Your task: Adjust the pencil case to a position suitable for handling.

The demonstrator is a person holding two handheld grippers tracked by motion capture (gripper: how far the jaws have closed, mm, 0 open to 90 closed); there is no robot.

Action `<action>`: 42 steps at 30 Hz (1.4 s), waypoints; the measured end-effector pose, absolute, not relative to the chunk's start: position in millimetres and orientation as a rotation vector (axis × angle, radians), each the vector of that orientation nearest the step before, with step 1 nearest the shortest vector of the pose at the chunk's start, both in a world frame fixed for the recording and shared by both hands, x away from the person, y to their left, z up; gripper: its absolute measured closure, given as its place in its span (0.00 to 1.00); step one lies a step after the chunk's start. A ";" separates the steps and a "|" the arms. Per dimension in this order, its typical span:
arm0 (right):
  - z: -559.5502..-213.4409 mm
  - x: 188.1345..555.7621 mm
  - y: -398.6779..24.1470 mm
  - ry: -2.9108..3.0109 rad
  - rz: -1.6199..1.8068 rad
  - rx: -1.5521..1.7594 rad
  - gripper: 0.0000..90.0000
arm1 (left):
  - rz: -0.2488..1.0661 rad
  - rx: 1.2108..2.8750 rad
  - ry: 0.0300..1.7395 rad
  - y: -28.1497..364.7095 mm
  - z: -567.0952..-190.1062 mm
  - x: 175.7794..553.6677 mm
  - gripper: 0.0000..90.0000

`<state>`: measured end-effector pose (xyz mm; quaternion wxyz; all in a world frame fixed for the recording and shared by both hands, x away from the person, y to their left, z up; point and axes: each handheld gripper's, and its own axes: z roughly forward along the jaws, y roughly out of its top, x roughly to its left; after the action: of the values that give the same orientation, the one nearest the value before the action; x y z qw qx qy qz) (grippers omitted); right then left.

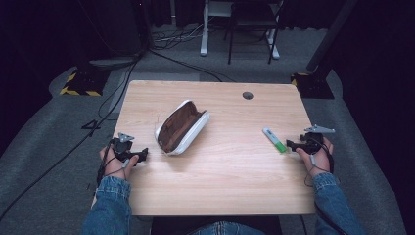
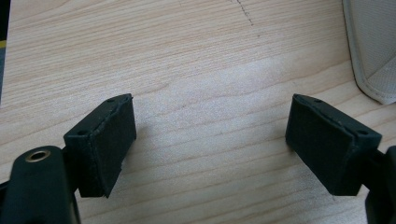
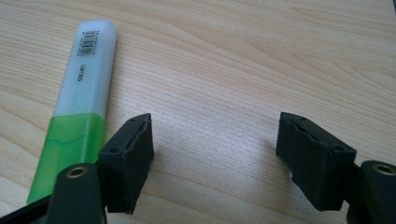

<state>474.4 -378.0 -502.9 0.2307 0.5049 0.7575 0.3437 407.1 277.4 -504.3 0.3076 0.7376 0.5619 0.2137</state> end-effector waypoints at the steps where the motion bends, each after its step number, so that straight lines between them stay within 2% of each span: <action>1: -502.9 474.3 -377.9 2.083 0.945 1.388 0.31 | 0.567 1.950 1.486 277.5 -504.2 407.0 0.18; 8: -502.8 473.7 -377.7 2.082 0.944 1.392 0.31 | 0.564 1.910 1.492 278.9 -500.5 407.0 0.23; 16: -502.7 473.0 -377.6 2.087 0.944 1.390 0.31 | 0.590 1.892 1.459 273.7 -479.1 405.3 0.24; 42: -502.8 472.2 -377.3 2.092 0.946 1.384 0.31 | 0.639 1.799 1.287 246.1 -431.6 391.6 0.26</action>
<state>472.2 -377.3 -502.8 0.2285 0.5026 0.7597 0.3436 391.6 246.1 -431.6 0.4073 0.7135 0.5106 0.2535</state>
